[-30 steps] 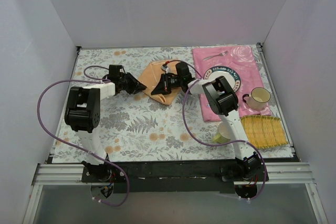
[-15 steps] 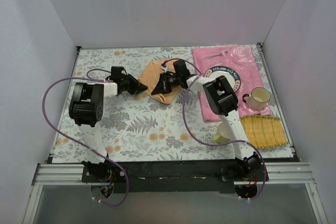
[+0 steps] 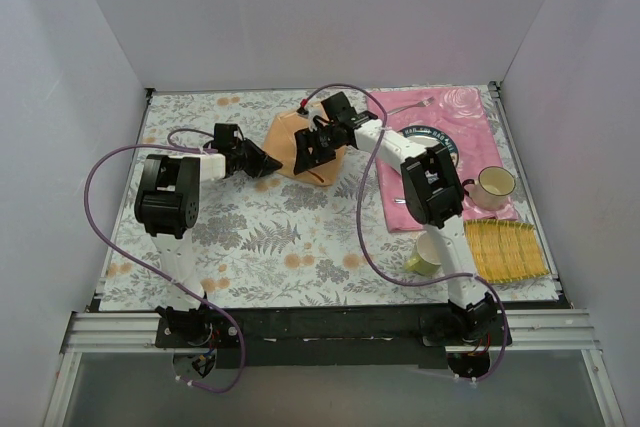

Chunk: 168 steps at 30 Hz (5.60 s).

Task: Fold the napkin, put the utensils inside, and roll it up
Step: Roll the napkin with the utensil

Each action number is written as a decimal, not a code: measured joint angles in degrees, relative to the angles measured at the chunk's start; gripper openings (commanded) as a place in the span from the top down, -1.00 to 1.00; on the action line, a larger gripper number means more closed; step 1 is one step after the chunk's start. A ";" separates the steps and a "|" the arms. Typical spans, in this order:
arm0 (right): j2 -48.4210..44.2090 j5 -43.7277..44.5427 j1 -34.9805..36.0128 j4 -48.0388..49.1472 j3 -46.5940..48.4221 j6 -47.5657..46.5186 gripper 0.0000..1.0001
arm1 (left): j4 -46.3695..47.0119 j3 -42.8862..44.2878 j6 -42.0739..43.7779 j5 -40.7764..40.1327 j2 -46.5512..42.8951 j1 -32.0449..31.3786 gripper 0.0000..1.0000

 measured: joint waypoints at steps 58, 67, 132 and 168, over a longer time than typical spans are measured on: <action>1.73 -9.25 -4.28 -1.01 -5.07 2.34 0.81 | 3.58 1.01 2.19 6.49 -3.39 -0.94 0.62; 1.86 -11.67 -3.87 -2.29 -5.79 2.71 0.81 | 3.96 5.20 3.72 5.07 3.96 1.03 0.65; -21.86 31.76 3.76 4.20 -23.02 -19.10 -0.44 | 4.35 6.12 9.94 4.61 6.58 3.32 0.79; -9.11 15.37 -1.70 6.25 -13.68 -16.61 0.37 | 1.77 7.50 12.04 4.55 6.58 3.43 0.79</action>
